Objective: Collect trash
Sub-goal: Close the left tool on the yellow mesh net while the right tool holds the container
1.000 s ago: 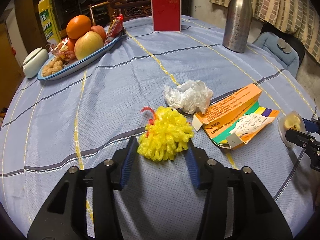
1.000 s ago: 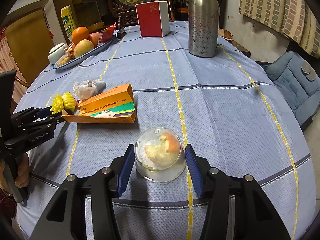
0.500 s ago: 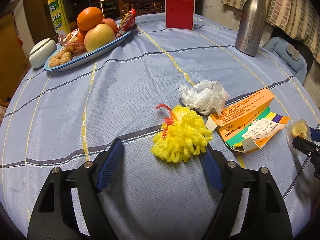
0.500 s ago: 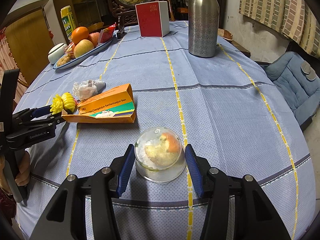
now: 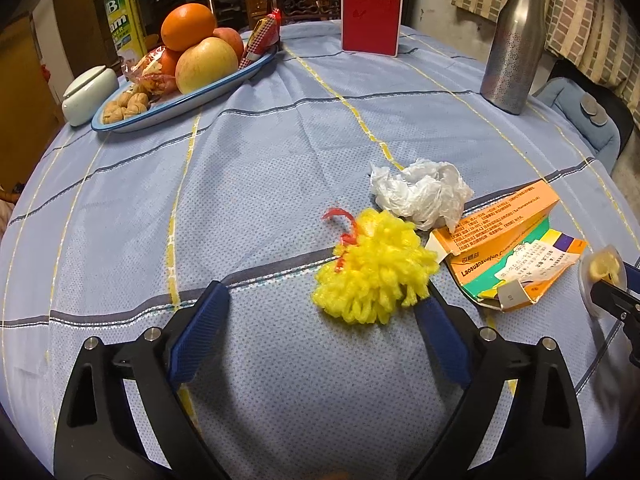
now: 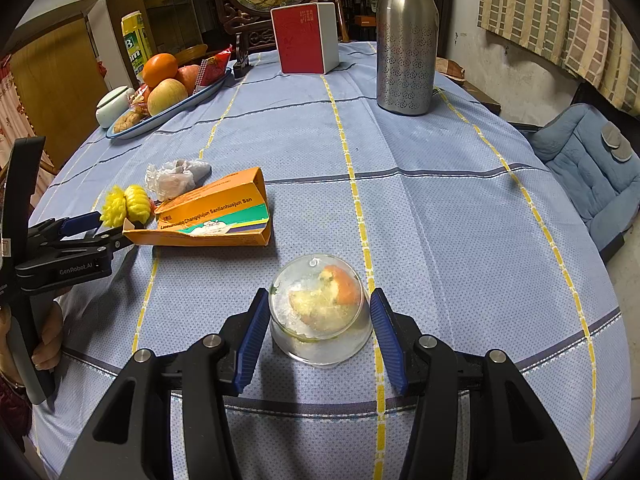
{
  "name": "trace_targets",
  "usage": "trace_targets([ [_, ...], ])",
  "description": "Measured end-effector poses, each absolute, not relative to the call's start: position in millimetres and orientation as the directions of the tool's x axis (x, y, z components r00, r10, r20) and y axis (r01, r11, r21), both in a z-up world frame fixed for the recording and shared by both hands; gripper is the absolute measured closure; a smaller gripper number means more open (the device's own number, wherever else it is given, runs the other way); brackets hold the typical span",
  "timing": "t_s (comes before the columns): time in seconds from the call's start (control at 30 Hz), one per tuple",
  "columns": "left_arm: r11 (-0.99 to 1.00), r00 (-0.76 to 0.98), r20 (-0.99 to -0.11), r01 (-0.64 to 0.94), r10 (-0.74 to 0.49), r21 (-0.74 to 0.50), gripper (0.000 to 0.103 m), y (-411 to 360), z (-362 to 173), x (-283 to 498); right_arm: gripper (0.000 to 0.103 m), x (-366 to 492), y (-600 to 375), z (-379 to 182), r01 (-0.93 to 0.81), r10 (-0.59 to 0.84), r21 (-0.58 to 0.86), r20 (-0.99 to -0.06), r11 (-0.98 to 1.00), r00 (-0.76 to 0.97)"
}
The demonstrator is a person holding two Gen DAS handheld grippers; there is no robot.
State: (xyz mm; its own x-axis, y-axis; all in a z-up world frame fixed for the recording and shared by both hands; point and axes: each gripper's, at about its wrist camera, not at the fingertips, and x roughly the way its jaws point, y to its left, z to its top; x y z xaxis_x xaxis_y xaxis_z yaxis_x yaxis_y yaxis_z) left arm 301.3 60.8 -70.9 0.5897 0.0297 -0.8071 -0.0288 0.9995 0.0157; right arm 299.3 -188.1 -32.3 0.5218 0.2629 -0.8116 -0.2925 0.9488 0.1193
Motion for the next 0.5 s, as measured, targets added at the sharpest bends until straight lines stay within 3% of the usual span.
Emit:
trace_targets([
  [0.13, 1.0, 0.598, -0.801, -0.018, 0.018, 0.009, 0.018, 60, -69, 300, 0.052, 299, -188, -32, -0.294, 0.262, 0.116, -0.811, 0.949, 0.523],
  [0.23, 1.0, 0.613, -0.79, 0.002, 0.004, 0.007, 0.035, 57, -67, 297, 0.052, 300, -187, -32, -0.294, 0.26, 0.114, -0.811, 0.949, 0.523],
  [0.37, 1.0, 0.628, -0.778, 0.02, -0.011, 0.002, 0.065, 55, -64, 295, 0.052, 300, -187, -33, -0.294, 0.258, 0.112, -0.812, 0.949, 0.523],
  [0.5, 1.0, 0.652, -0.759, 0.009, -0.002, 0.005, 0.07, 57, -58, 290, 0.052, 299, -188, -32, -0.292, 0.258, 0.113, -0.81, 0.95, 0.526],
])
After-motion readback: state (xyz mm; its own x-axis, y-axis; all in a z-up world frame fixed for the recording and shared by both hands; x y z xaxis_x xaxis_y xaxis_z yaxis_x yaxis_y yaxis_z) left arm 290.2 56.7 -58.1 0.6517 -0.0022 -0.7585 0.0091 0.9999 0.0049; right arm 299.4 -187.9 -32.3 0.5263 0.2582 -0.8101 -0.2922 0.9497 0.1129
